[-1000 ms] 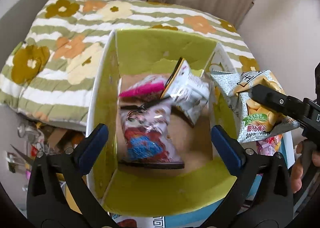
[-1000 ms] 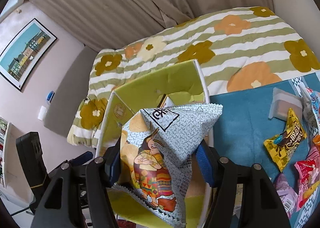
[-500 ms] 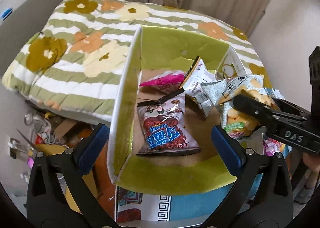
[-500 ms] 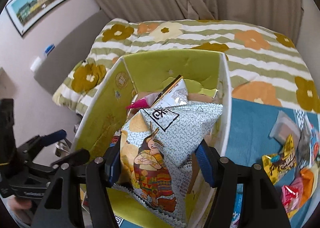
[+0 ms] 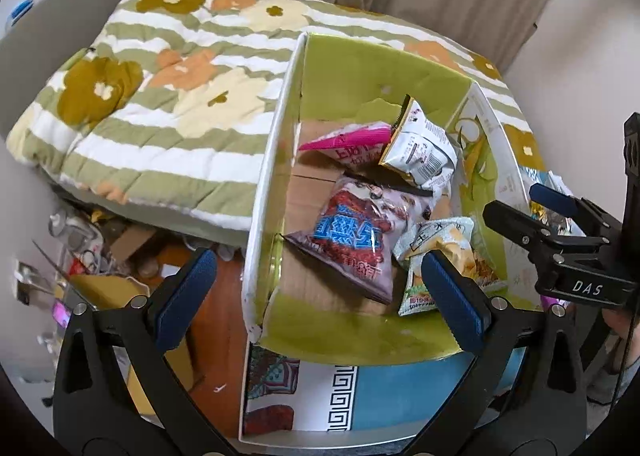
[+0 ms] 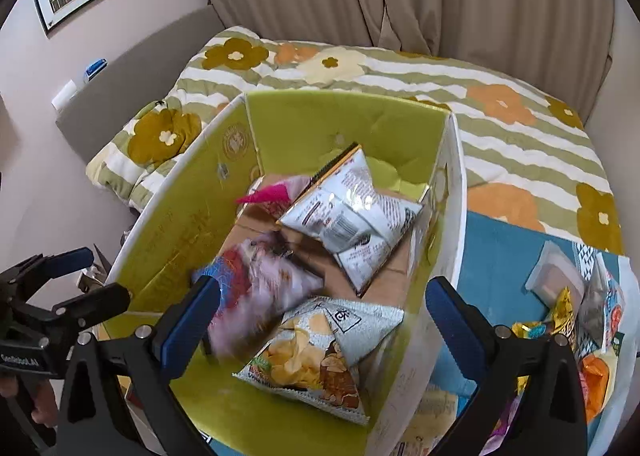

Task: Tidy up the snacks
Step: 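Carry both bags over the box and open both grippers to drop them, then move both grippers back over the remaining snack bags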

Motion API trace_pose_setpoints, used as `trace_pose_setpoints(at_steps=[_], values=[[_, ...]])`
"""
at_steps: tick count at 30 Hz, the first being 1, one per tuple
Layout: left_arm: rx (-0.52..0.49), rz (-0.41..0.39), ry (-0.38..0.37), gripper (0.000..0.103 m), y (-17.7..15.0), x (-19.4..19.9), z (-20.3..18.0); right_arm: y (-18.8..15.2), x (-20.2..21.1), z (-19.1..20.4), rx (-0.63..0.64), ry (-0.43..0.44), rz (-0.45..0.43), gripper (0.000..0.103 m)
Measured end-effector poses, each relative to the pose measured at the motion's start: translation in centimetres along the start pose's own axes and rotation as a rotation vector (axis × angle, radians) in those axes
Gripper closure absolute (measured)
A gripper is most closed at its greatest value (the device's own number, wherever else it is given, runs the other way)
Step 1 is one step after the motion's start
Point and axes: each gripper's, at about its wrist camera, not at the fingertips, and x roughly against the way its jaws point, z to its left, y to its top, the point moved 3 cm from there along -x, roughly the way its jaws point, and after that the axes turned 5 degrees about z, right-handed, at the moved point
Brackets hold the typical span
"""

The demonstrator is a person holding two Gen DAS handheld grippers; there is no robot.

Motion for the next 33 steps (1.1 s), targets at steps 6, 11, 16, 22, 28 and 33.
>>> trace_pose_setpoints(at_steps=[6,11,16,22,28,33], values=[[-0.050,-0.008,-0.005,0.001,0.1,0.5,-1.3,-0.2,1.3,-0.1,-0.044,-0.014,-0.010,0.001],[-0.074,-0.035,-0.010,0.001,-0.1,2.3,-3.0,-0.2,3.3,-0.2,-0.051,-0.021,-0.040,0.001],[-0.092,-0.096,-0.006,0.001,-0.9,5.1,-5.5,-0.7,6.7,-0.7,-0.055,-0.006,-0.102,0.001],[-0.071,-0.149,-0.033,0.001,-3.2,7.5,-9.6,-2.7,11.5,-3.2,-0.050,-0.018,-0.144,0.001],[-0.095,-0.152,-0.055,0.001,-5.8,8.0,-15.8,-6.3,16.2,-7.8,-0.053,-0.075,-0.183,0.001],[-0.124,-0.143,-0.061,0.001,-8.6,7.9,-21.4,-9.5,18.8,-12.9,-0.097,-0.080,-0.181,0.001]])
